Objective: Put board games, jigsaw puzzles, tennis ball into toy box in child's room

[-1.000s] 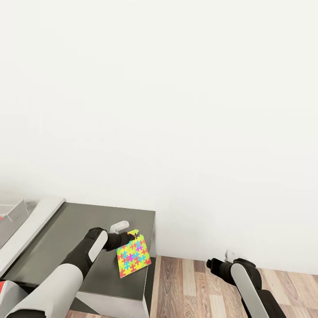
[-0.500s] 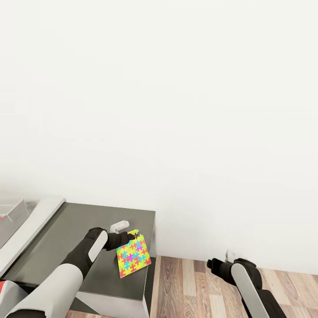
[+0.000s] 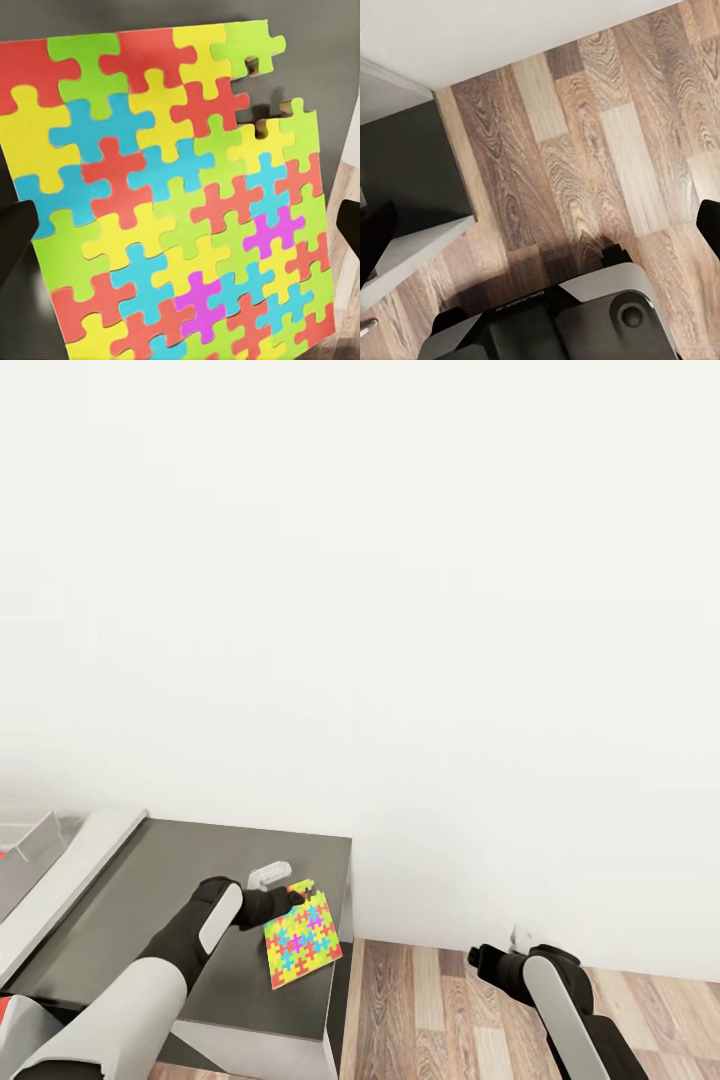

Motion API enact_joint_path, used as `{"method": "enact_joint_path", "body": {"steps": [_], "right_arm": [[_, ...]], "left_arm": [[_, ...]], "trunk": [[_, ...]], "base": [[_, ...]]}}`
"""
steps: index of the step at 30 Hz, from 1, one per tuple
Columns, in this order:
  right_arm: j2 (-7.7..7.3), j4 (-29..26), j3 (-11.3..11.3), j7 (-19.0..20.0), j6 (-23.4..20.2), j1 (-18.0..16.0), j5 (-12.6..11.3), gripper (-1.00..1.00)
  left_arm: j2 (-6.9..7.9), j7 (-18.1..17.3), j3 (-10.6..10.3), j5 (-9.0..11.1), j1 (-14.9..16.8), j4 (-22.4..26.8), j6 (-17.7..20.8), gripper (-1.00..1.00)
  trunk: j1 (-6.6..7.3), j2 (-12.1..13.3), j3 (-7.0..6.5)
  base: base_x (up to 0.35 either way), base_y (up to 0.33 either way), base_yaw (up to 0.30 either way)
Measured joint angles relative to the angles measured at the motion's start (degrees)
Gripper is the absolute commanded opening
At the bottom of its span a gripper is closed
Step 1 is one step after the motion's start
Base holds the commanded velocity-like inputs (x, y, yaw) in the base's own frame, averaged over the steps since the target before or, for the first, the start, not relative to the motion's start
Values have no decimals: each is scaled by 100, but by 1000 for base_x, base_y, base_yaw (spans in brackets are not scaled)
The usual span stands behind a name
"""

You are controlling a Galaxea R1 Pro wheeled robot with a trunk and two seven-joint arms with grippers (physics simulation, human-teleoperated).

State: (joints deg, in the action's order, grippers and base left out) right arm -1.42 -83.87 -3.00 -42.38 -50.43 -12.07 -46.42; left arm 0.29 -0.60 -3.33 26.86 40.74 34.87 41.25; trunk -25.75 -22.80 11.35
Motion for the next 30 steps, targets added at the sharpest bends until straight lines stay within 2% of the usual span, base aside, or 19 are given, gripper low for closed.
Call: {"method": "enact_joint_path", "body": {"steps": [19,22,23,26,30], "right_arm": [[7,0,3,0,-1,0,0,100],[5,0,1,0,0,0,0,100],[2,0,2,0,1,0,-1,100],[-1,0,-1,0,-2,1,0,100],[0,-1,-1,0,-2,0,0,100]], "left_arm": [[-12,-16,2,-52,7,-125,-14,100],[-6,-146,-2,-129,6,-87,-16,100],[-4,-248,-8,-60,6,-92,-24,100],[3,-453,-4,-91,6,-79,-22,100],[5,-551,-3,-102,6,-85,-22,100]], "trunk": [[1,-3,11],[2,-3,35],[1,-3,43],[1,-3,68],[2,-3,79]], "base": [[0,0,0],[0,0,0],[0,0,0],[0,-11,0],[0,-179,0]]}}
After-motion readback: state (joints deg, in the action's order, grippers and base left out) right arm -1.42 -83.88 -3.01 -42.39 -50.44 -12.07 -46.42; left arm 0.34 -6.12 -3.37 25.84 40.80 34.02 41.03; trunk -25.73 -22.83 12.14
